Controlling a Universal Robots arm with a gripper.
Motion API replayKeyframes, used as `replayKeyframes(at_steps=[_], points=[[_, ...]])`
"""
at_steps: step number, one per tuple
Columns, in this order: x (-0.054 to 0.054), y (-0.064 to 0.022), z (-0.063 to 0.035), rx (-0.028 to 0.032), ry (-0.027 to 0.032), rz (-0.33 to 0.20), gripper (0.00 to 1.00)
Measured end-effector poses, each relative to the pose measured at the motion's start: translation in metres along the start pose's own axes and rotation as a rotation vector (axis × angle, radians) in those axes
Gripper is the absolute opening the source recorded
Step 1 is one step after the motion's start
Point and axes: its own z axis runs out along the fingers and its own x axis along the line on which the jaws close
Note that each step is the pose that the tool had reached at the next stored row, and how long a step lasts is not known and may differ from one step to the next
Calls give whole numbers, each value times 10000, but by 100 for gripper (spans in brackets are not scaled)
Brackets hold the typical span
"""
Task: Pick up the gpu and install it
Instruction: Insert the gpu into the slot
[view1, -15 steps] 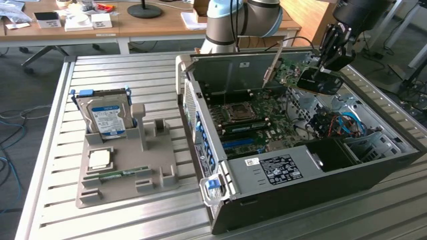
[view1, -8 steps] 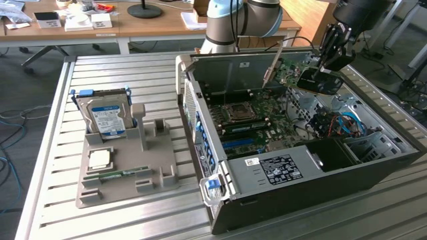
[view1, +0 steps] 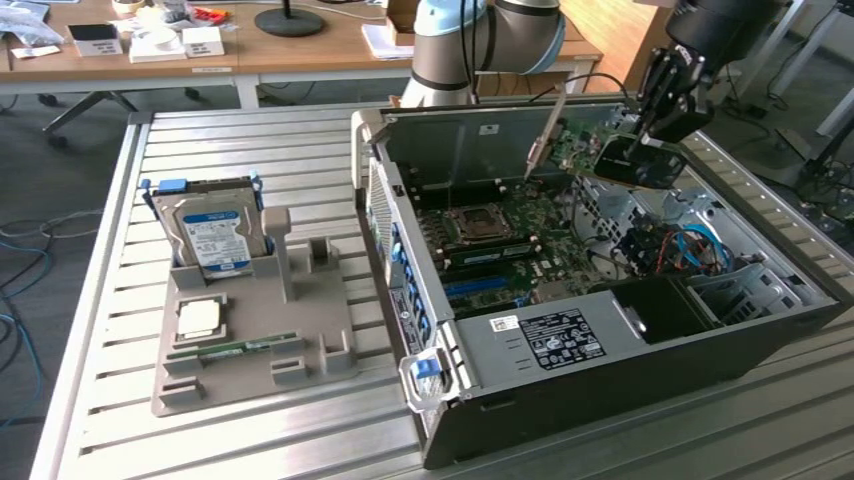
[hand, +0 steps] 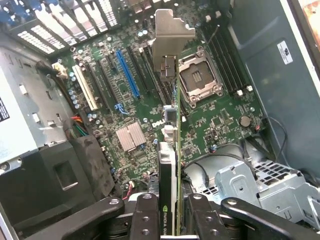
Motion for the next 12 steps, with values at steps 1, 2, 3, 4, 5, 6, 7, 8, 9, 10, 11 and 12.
replayKeyframes(at_steps=[1, 2, 3, 4, 5, 6, 7, 8, 9, 10, 11, 12], points=[[0, 0, 0, -1, 1, -36, 27], [0, 0, 0, -1, 2, -41, 27], [0, 0, 0, -2, 2, -42, 27], [0, 0, 0, -1, 3, -42, 27], [0, 0, 0, -2, 2, -43, 27], [0, 0, 0, -1, 3, -43, 27], [0, 0, 0, 0, 2, -49, 27], [0, 0, 1, 2, 2, -92, 27], [-1, 0, 3, 3, 4, -179, 27], [-1, 0, 4, 4, 9, -290, 27], [0, 0, 4, 5, 15, -419, 27], [0, 0, 6, 6, 21, -567, 27]])
